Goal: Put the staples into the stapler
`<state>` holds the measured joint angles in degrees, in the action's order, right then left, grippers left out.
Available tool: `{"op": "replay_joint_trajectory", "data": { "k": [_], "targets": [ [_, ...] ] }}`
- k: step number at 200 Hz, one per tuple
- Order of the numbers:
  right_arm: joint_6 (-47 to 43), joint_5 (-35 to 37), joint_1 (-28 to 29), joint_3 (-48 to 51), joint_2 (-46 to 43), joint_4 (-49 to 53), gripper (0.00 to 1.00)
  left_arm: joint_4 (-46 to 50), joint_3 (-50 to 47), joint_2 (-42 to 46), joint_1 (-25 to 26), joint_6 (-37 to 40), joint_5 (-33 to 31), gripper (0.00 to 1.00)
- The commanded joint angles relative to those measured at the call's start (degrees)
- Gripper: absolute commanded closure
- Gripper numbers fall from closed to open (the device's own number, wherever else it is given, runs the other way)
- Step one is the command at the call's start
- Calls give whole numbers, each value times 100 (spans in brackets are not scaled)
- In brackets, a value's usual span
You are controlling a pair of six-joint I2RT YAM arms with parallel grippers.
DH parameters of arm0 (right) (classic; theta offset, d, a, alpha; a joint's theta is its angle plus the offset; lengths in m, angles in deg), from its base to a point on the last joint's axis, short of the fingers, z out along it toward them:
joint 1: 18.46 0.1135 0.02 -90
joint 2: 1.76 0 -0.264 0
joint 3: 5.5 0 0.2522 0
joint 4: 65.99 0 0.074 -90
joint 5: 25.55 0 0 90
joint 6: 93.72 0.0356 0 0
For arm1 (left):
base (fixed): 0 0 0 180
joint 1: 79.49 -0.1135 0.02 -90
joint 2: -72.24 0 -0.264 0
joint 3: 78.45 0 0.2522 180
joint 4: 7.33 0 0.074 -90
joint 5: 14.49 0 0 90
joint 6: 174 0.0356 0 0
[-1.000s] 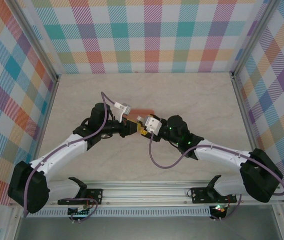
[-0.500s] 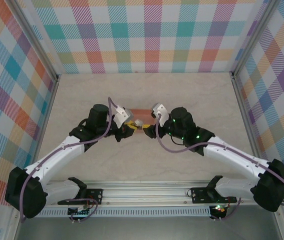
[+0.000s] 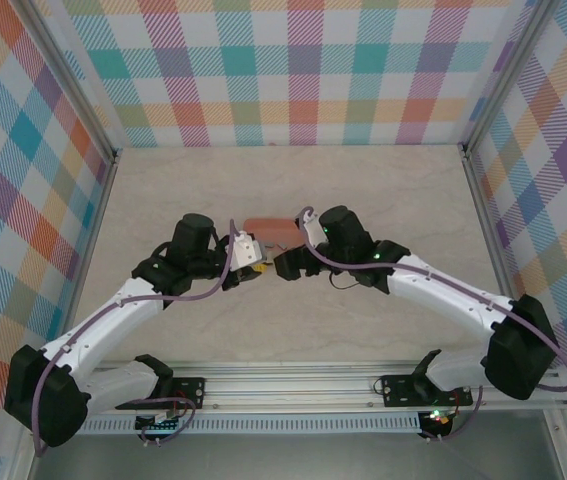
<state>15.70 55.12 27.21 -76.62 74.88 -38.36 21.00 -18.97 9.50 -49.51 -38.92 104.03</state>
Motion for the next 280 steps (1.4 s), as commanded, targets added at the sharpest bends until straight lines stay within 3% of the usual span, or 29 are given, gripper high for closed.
{"op": "replay_joint_trajectory", "data": {
  "k": [1, 72, 132, 208, 280],
  "targets": [
    [253, -360, 20, -308, 119, -120, 12, -34, -22, 71, 67, 216, 158, 100],
    [414, -741, 58, -346, 250, -348, 8, -46, 20, -33, 87, 145, 6, 100],
    [531, -272, 35, -447, 417, -81, 10, 67, 88, -14, 122, 211, 86, 100],
    [963, -65, -536, 347, 63, -35, 17, 290, 144, 35, 131, 269, 137, 100],
    [1189, -659, -1092, 955, 35, -510, 17, -139, 22, 108, 140, -48, 198, 100]
  ]
}}
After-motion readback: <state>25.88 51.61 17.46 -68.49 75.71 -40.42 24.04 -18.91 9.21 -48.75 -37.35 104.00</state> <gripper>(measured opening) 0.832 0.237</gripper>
